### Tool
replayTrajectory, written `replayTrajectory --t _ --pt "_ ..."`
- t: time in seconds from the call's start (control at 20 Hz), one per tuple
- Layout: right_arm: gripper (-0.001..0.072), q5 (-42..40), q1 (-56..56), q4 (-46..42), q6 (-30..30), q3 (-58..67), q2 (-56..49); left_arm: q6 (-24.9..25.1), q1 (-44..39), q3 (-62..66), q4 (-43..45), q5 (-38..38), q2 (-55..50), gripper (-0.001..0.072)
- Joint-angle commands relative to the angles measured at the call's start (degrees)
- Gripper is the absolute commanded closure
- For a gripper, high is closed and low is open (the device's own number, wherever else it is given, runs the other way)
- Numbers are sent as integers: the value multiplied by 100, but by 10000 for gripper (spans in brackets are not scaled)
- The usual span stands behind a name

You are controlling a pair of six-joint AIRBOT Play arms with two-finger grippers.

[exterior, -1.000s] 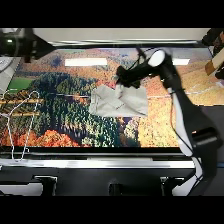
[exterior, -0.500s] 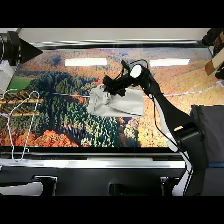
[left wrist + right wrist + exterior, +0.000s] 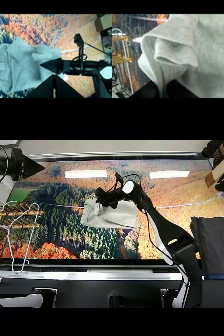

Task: Fold the clothes and pants, and hang the long-sleeved shirts on hangers.

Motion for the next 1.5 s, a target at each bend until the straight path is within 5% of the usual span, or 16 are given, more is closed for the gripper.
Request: replayTrajectory --t 0.0,0.05,0.35,0.75,1.1,1.45 --pt "355 -522 162 413 -33 2 -127 7 0 -4 0 -2 -20 690" --pt "267 -767 199 638 -131 2 -125 7 0 -4 0 -2 -20 690" --pt "231 -1003 20 1676 -590 7 -13 4 -52 -2 0 -4 -22 690" --pt "231 2524 -2581 55 -1971 -92 599 4 -57 -2 0 -11 -22 690" --pt "209 2505 -3322 586 -3136 -1408 210 4 -57 -2 0 -9 -22 690" --pt "210 2094 -3217 1064 -3685 -1939 -61 7 -59 -4 0 -2 -24 690"
